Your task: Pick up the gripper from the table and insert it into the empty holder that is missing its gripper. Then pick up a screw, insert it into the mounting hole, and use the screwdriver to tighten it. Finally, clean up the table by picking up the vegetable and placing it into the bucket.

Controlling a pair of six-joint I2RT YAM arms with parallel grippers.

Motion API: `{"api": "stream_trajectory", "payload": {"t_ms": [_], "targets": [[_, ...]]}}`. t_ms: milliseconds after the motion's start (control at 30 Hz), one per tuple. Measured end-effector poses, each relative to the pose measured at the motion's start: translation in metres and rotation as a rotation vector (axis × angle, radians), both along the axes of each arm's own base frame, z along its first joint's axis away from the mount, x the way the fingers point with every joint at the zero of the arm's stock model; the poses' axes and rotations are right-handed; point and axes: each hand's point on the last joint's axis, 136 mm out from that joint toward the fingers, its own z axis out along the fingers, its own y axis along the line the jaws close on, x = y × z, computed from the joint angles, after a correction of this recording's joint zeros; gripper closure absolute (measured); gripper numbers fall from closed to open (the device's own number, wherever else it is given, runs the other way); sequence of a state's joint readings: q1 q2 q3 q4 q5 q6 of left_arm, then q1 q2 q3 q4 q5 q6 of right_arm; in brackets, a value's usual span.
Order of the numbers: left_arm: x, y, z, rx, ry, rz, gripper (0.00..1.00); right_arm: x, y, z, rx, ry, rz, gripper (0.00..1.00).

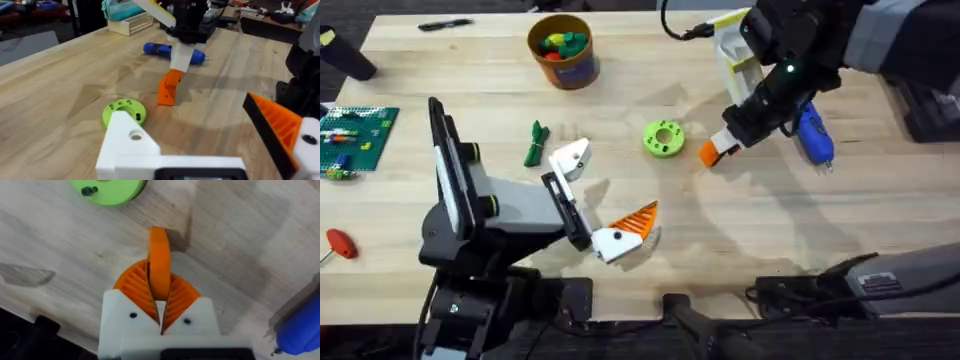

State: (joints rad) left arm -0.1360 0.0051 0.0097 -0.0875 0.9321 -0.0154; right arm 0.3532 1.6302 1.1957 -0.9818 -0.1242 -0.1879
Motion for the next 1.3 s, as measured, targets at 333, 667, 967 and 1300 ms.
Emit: {"api": "stream_trajectory", "payload": {"t_ms": [333, 667, 967, 1300], "targets": [[0.0, 0.0, 0.0, 0.0, 0.0, 0.0, 0.015, -0.007, 0.006, 0.027, 0.031, 0.055, -0.036, 0.997], [-0.005, -0.002, -0.001, 0.002, -0.002, -0.031, 0.015, -0.003, 0.069, 0.1, 0.452, -0.016, 0.009, 0.997], [-0.011, -0.005, -0.001, 0.013, -0.024, -0.071, 0.015, -0.026, 0.108, 0.089, 0.783, 0.107, 0.071, 0.997], [-0.011, -0.005, -0.001, 0.014, -0.027, -0.073, 0.015, -0.058, 0.126, 0.094, 1.083, 0.308, 0.061, 0.997]]}}
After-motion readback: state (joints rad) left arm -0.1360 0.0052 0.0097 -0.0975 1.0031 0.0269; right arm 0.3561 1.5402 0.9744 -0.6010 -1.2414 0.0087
